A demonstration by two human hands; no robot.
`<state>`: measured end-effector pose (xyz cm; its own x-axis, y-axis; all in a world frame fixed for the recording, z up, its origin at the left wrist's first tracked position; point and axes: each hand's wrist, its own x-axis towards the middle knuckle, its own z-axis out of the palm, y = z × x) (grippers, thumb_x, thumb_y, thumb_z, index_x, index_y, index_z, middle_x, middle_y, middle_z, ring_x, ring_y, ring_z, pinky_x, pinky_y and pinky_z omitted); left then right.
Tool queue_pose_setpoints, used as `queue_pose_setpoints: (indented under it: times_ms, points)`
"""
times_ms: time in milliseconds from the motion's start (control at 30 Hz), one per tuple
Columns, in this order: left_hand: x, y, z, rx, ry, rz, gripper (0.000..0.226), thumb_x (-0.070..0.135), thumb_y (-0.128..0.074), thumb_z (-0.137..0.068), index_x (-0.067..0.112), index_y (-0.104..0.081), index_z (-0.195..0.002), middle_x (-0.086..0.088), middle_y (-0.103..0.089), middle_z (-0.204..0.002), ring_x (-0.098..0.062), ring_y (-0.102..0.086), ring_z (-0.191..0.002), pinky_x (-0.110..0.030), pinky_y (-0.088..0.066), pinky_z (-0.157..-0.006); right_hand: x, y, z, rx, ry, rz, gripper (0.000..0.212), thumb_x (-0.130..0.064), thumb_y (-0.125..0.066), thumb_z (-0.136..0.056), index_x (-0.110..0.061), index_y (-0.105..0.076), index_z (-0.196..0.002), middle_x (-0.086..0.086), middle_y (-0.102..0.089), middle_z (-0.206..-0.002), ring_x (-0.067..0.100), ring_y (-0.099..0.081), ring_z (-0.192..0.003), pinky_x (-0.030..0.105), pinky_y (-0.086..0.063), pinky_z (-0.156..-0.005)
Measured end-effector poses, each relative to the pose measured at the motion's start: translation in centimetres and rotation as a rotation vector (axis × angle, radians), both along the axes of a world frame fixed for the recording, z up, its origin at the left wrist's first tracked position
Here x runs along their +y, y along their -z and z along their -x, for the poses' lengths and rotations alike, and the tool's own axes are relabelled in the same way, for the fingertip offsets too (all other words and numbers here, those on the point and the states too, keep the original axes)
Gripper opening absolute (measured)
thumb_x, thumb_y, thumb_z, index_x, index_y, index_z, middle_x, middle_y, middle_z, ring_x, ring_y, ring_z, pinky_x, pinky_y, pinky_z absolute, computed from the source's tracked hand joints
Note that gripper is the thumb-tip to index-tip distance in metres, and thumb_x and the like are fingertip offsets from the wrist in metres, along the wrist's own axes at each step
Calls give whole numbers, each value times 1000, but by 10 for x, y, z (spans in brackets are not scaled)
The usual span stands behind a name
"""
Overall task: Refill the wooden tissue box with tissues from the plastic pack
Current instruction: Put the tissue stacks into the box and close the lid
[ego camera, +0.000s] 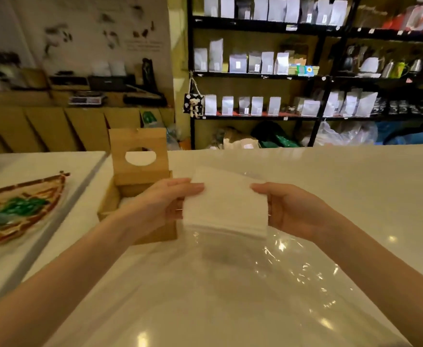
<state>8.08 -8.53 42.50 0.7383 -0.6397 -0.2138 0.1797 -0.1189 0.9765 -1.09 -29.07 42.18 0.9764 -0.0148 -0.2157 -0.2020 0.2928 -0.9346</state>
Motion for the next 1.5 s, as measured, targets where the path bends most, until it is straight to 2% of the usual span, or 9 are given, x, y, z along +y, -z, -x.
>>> queue_pose_setpoints:
  times_ms: [100,267,400,533,633,933,1100,1333,1500]
  points:
    - [31,-11,-11,-48,-10,-101,41,36,-69,-64,15,-64,-98,0,-72,-90,-13,-68,-82,-23,-56,-71,17,-12,-33,-23,-130,40,43,-22,-62,-64,-8,-62,-105,2,-70,-84,14,-68,-70,25,-58,-66]
    - [68,-22,-26,-42,-224,-149,9,25,-63,-76,21,-64,-84,5,-74,-80,-10,-68,-81,-25,-53,-78,50,-22,-86,-20,-256,77,26,-17,-61,-73,-9,-62,-98,5,-69,-91,19,-65,-83,28,-57,-74]
    - [90,-27,-39,-101,-388,-176,29,26,-72,-59,15,-69,-86,0,-72,-96,-11,-68,-88,-21,-53,-75,74,-21,-117,37,-327,33,14,-12,-52,-90,-8,-63,-98,4,-75,-78,13,-72,-68,25,-60,-59]
    - [99,-27,-53,-62,-502,-208,36,25,-75,-61,9,-70,-93,-5,-63,-114,-16,-65,-93,-22,-51,-68,85,-18,-135,12,-379,43,23,-11,-64,-80,-5,-64,-102,8,-74,-90,18,-73,-79,27,-61,-66]
    - [99,-26,-61,-111,-514,-321,22,28,-72,-70,15,-70,-88,-5,-68,-105,-15,-65,-87,-22,-52,-67,85,-13,-142,-45,-327,125,34,-5,-70,-72,-1,-64,-105,10,-74,-100,21,-72,-89,29,-60,-72]
    - [95,-23,-71,-164,-575,-503,17,33,-67,-77,20,-69,-86,0,-66,-79,-11,-59,-67,-20,-46,-58,87,-5,-145,-123,-78,375,8,-12,-73,-75,-14,-68,-80,2,-74,-86,14,-72,-78,21,-58,-63]
    - [89,-22,-74,-228,-611,-600,20,32,-67,-77,19,-70,-92,8,-60,-77,-10,-52,-74,-27,-43,-66,88,-3,-143,-150,-4,568,9,-20,-74,-75,-16,-67,-73,-8,-65,-72,3,-57,-66,15,-40,-57]
    - [84,-20,-81,-278,-621,-686,30,24,-70,-76,9,-72,-101,-1,-55,-131,-18,-45,-107,-32,-35,-83,92,9,-147,-276,123,861,17,-32,-74,-74,-19,-69,-83,-4,-58,-100,11,-48,-99,28,-39,-86]
    - [79,-25,-83,-427,-566,-803,27,21,-68,-78,3,-72,-98,-1,-50,-137,-17,-45,-107,-31,-37,-81,99,8,-143,-402,185,1078,17,-32,-73,-75,-16,-71,-81,-4,-52,-112,14,-34,-118,28,-28,-97]
